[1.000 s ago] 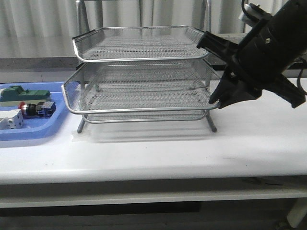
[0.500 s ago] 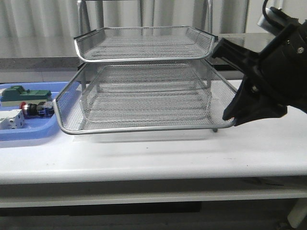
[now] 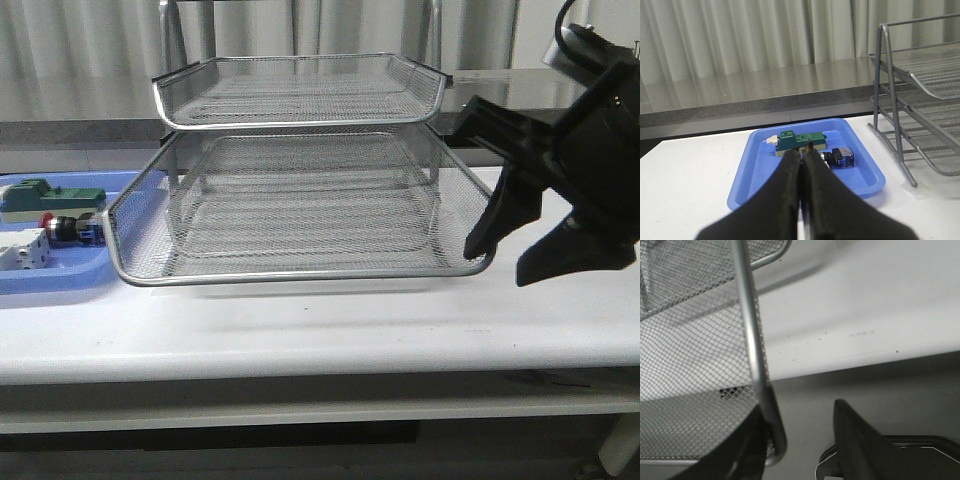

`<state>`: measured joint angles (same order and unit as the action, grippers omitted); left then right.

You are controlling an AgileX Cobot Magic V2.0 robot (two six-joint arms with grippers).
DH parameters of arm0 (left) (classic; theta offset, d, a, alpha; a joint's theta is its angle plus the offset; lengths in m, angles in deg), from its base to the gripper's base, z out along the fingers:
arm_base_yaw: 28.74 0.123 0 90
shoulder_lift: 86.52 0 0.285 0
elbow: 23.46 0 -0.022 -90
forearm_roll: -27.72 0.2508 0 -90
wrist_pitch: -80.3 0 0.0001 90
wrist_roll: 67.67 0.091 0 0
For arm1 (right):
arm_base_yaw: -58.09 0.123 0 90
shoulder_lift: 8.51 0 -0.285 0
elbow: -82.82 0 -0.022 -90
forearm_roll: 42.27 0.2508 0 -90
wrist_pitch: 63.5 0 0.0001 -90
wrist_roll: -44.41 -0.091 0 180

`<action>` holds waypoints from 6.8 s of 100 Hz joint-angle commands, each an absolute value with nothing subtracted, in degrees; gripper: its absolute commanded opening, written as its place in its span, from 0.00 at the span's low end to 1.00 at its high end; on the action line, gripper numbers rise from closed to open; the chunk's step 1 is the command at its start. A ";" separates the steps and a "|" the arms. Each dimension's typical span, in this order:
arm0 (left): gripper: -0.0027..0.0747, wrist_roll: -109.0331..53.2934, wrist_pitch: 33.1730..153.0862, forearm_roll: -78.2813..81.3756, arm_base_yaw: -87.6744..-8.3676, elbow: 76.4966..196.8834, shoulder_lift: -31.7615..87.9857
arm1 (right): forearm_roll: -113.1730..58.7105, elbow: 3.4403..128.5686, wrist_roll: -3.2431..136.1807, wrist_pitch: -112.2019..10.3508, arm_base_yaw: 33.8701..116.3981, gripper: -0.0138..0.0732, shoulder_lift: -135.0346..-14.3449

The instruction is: Place button on rack with both arms

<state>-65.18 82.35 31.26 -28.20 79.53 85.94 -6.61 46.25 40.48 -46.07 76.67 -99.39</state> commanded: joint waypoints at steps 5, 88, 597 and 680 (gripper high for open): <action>0.01 -65.85 77.33 30.83 -28.15 76.31 87.76 | -9.21 46.58 41.98 -46.30 75.89 0.65 -98.06; 0.01 -65.85 77.33 30.83 -28.15 76.31 87.76 | -22.52 47.78 43.13 -30.65 75.54 0.65 -71.15; 0.91 -59.83 130.00 25.25 -28.15 148.94 7.17 | -52.10 57.45 30.20 6.71 73.49 0.08 -44.12; 0.86 -27.59 135.28 22.21 -29.98 175.32 -17.53 | -52.10 57.45 30.20 6.71 73.49 0.08 -44.12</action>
